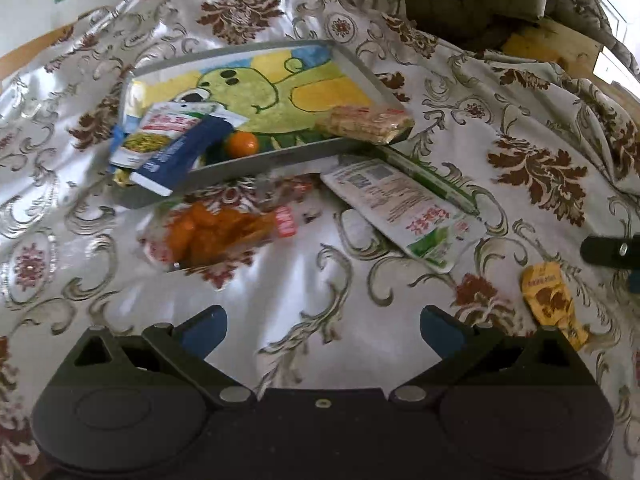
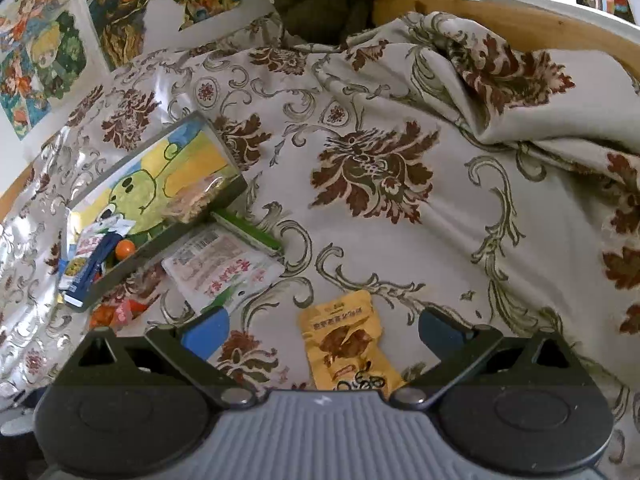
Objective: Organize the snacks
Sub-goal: 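Move the right tool to the gold snack pouch while the left tool approaches the white bean packet, then grasp the white bean packet with the left tool while the right tool grasps the gold pouch, then carry the white packet with the left tool while the right tool carries the gold pouch to the tray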
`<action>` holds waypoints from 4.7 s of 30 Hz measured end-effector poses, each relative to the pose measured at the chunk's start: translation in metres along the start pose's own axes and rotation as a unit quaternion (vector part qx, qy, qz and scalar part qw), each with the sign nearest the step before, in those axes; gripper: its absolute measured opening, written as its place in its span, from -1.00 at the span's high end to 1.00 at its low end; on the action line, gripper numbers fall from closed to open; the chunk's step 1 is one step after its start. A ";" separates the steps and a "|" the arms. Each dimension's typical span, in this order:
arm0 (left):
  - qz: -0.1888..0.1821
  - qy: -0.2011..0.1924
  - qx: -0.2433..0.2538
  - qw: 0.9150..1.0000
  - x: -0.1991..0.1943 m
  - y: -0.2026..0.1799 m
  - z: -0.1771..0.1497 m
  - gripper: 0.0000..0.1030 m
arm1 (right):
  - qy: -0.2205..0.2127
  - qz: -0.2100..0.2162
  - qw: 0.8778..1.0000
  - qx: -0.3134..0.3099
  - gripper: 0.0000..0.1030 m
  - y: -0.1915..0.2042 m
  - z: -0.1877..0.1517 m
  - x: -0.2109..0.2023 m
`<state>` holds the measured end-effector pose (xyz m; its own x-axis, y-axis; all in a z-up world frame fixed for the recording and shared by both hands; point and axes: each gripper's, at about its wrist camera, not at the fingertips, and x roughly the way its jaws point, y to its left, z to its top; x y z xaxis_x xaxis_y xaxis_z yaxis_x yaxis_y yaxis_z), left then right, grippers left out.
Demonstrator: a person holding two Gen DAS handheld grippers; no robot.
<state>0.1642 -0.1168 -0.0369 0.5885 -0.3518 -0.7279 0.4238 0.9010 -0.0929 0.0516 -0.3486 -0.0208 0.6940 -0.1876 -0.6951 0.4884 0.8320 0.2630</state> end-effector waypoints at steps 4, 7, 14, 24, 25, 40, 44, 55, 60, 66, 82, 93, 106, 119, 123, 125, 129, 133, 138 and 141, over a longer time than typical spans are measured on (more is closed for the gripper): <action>0.002 0.008 -0.006 1.000 0.014 -0.008 0.012 -0.99 | 0.013 -0.004 0.999 0.033 -1.00 -0.010 0.005 0.011; -0.005 0.009 -0.004 1.000 0.022 -0.016 0.022 -0.99 | 0.036 0.001 0.998 0.043 -1.00 -0.019 0.007 0.020; -0.013 0.027 0.007 1.000 0.056 -0.025 0.040 -0.99 | 0.083 -0.010 0.992 0.100 -1.00 -0.035 0.000 0.041; -0.065 0.042 -0.103 0.992 0.093 -0.018 0.072 -0.98 | 0.117 0.024 0.987 0.106 -0.99 -0.029 -0.008 0.060; -0.072 0.052 -0.118 0.989 0.100 -0.018 0.074 -0.97 | 0.119 0.029 0.987 0.107 -0.99 -0.029 -0.008 0.060; -0.134 0.067 -0.220 0.964 0.117 -0.026 0.066 0.26 | 0.127 0.085 0.977 0.149 -1.00 -0.033 -0.010 0.064; -0.162 0.067 -0.296 0.939 0.123 -0.011 0.061 0.26 | 0.129 0.086 0.977 0.149 -1.00 -0.030 -0.010 0.065; -0.172 0.020 -0.281 0.944 0.120 -0.024 0.067 0.18 | 0.128 0.083 0.978 0.141 -1.00 -0.028 -0.011 0.065; -0.193 0.034 -0.321 0.926 0.132 -0.022 0.071 0.24 | 0.126 0.084 0.982 0.116 -0.99 -0.018 -0.012 0.065; -0.187 0.051 -0.371 0.908 0.150 -0.026 0.075 0.08 | 0.128 0.088 0.981 0.113 -0.99 -0.016 -0.012 0.065; -0.203 0.034 -0.287 0.936 0.144 -0.041 0.106 0.62 | 0.122 0.071 0.984 0.108 -0.91 -0.015 -0.011 0.063; -0.204 0.062 -0.280 0.936 0.155 -0.038 0.109 0.65 | 0.123 0.057 0.986 0.096 -0.81 -0.014 -0.012 0.067; -0.185 0.073 -0.191 0.961 0.090 -0.001 0.082 0.77 | 0.120 0.001 0.993 -0.003 -0.32 0.004 -0.017 0.066; -0.175 0.085 -0.152 0.969 0.033 0.020 0.024 0.77 | 0.124 -0.027 0.987 -0.095 -0.16 0.029 -0.031 0.067; -0.173 0.081 -0.149 0.970 0.013 0.026 0.007 0.77 | 0.117 -0.030 0.987 -0.106 -0.12 0.034 -0.034 0.064; -0.168 0.077 -0.149 0.971 0.002 0.029 0.000 0.78 | 0.115 -0.021 0.988 -0.104 -0.07 0.038 -0.034 0.060; -0.154 0.065 -0.134 0.977 -0.021 0.037 -0.012 0.81 | 0.104 0.021 0.992 -0.072 -0.03 0.037 -0.031 0.045; -0.135 0.053 -0.119 0.982 -0.045 0.049 -0.026 0.84 | 0.095 0.054 0.993 -0.039 -0.02 0.033 -0.025 0.034; -0.119 0.039 -0.130 0.984 -0.065 0.065 -0.039 0.85 | 0.078 0.098 0.992 -0.032 -0.03 0.044 -0.023 0.018; -0.112 0.031 -0.133 0.984 -0.076 0.072 -0.038 0.85 | 0.064 0.119 0.990 -0.036 -0.03 0.055 -0.022 0.009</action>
<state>0.1236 -0.0159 -0.0146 0.4547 -0.5410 -0.7075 0.3379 0.8398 -0.4250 0.0732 -0.2929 -0.0271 0.7099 0.0811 -0.6996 0.2780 0.8804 0.3842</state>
